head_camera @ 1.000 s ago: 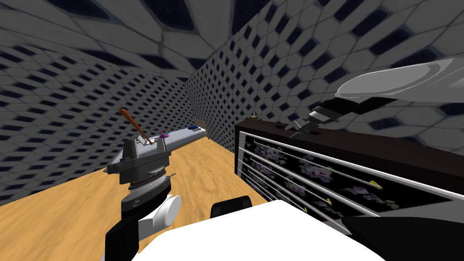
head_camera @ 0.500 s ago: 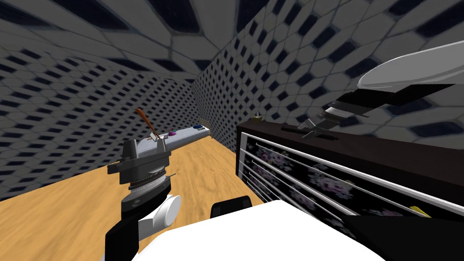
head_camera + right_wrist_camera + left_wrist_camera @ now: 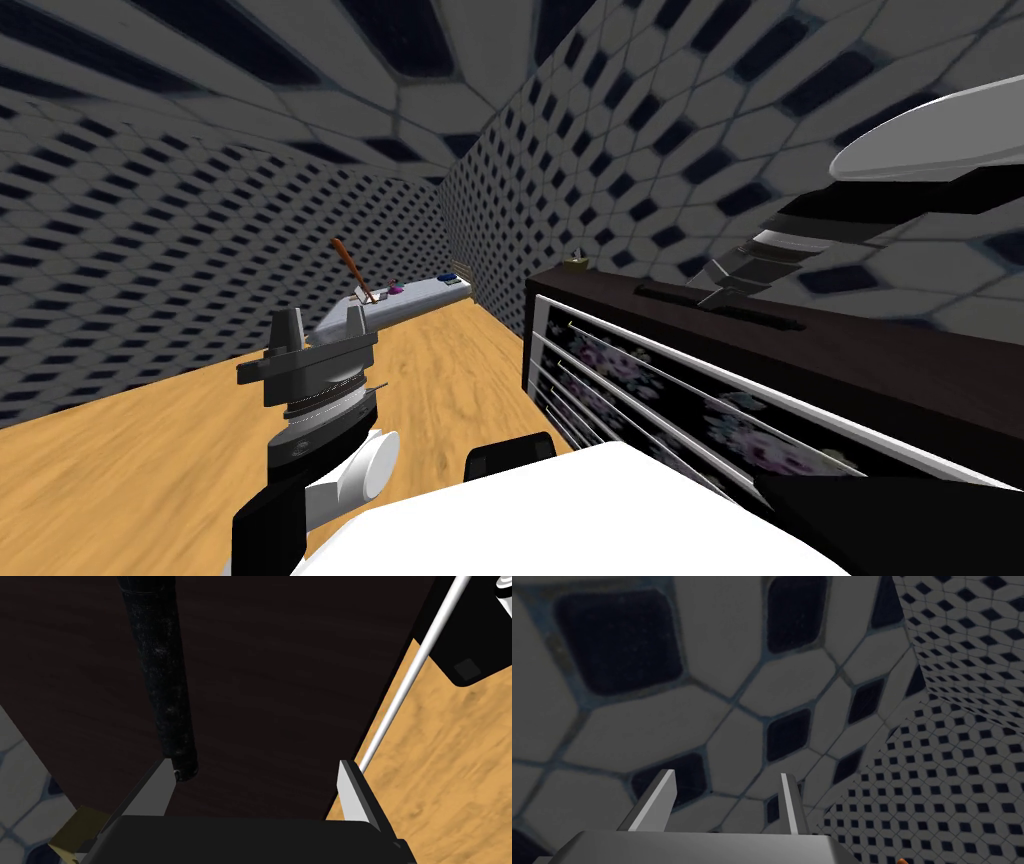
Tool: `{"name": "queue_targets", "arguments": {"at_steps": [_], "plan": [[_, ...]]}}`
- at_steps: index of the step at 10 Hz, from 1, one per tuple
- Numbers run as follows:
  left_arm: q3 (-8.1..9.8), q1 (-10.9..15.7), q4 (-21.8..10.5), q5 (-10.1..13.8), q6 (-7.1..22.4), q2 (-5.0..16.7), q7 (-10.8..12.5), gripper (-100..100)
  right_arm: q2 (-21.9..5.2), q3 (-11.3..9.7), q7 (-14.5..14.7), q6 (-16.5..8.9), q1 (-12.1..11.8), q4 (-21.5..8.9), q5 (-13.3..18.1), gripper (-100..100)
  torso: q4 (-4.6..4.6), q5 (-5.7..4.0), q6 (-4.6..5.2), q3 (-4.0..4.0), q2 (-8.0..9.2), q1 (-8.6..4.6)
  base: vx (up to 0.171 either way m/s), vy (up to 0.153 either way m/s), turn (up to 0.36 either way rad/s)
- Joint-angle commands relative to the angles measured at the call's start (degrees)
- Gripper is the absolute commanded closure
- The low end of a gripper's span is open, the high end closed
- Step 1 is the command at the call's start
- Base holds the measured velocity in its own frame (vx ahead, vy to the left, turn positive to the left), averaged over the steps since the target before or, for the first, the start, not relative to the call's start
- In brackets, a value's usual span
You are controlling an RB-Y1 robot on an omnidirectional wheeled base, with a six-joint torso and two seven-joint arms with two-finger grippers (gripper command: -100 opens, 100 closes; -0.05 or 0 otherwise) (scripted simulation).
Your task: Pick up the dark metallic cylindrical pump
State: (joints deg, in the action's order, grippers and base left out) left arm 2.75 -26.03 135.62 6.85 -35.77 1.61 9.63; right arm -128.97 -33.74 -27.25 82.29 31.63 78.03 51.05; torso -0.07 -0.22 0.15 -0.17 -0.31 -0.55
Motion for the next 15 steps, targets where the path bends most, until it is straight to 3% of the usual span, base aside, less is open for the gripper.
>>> {"name": "queue_targets", "arguments": {"at_steps": [1, 3, 4, 7, 9, 10, 11, 12, 14, 15], "plan": [[0.0, 0.0, 0.0, 0.0, 0.0, 0.0, 0.0, 0, -1.5, -2.8, -1.4, 1.3, 0.7, -0.8, 1.0, -100, 0.0, 0.0, 0.0, 0.0, 0.0, 0.0, 0.023, -0.113, 0.212], [0.0, 0.0, 0.0, 0.0, 0.0, 0.0, 0.0, 0, -2.7, -6.0, -3.6, 4.2, 1.0, -2.3, 2.3, -100, -0.02, 0.02, -0.05, -0.03, -0.05, 0.03, 0.045, -0.134, 0.277], [0.0, 0.0, 0.0, 0.0, 0.0, 0.0, 0.0, 0, -2.7, -6.0, -3.6, 4.2, 1.0, -2.3, 2.3, -100, -0.03, 0.0, -0.04, -0.06, -0.08, -0.03, 0.018, -0.1, 0.1], [-0.01, 0.0, 0.0, 0.0, 0.0, 0.0, 0.0, 0, -2.6, -9.7, -6.2, 8.0, 0.8, -3.3, 3.3, -100, -0.01, 0.06, -0.04, 0.0, 0.02, 0.23, 0.005, -0.076, 0.191], [0.0, 0.0, 0.0, 0.0, 0.0, 0.0, 0.0, 0, -2.1, -11.3, -7.3, 10.1, 0.4, -3.6, 3.6, -100, 0.01, 0.06, 0.0, 0.02, 0.04, 0.23, 0.004, -0.068, 0.129], [-0.01, 0.0, 0.0, 0.0, 0.0, 0.0, 0.0, 0, -2.2, -10.9, -6.6, 9.4, 0.6, -3.8, 3.5, -100, 0.0, 0.07, -0.01, 0.01, 0.03, 0.3, 0.002, -0.026, 0.027], [0.0, 0.0, 0.0, 0.0, 0.0, 0.0, 0.0, 0, -2.2, -11.0, -6.7, 9.6, 0.5, -3.8, 3.5, 0, 0.02, 0.11, 0.02, 0.03, 0.04, 0.43, 0.001, -0.006, -0.004], [-0.01, 0.0, 0.0, 0.0, 0.0, 0.0, 0.0, 0, -0.7, -11.1, -6.3, 8.0, -0.4, -4.4, 4.0, -100, 0.02, 0.14, 0.01, 0.04, 0.06, 0.53, -0.02, 0.017, -0.021], [-0.01, 0.0, 0.0, 0.0, 0.0, 0.0, 0.0, 0, 0.5, -11.2, -6.0, 6.7, -1.2, -4.9, 4.3, -100, 0.04, 0.17, 0.01, 0.1, 0.17, 0.68, -0.038, 0.034, -0.018], [-0.01, 0.0, 0.0, 0.0, 0.0, 0.0, 0.0, 0, 0.4, -10.7, -6.1, 7.5, -1.2, -5.3, 4.4, -100, 0.05, 0.18, 0.02, 0.12, 0.19, 0.69, -0.015, 0.014, -0.003]]}}
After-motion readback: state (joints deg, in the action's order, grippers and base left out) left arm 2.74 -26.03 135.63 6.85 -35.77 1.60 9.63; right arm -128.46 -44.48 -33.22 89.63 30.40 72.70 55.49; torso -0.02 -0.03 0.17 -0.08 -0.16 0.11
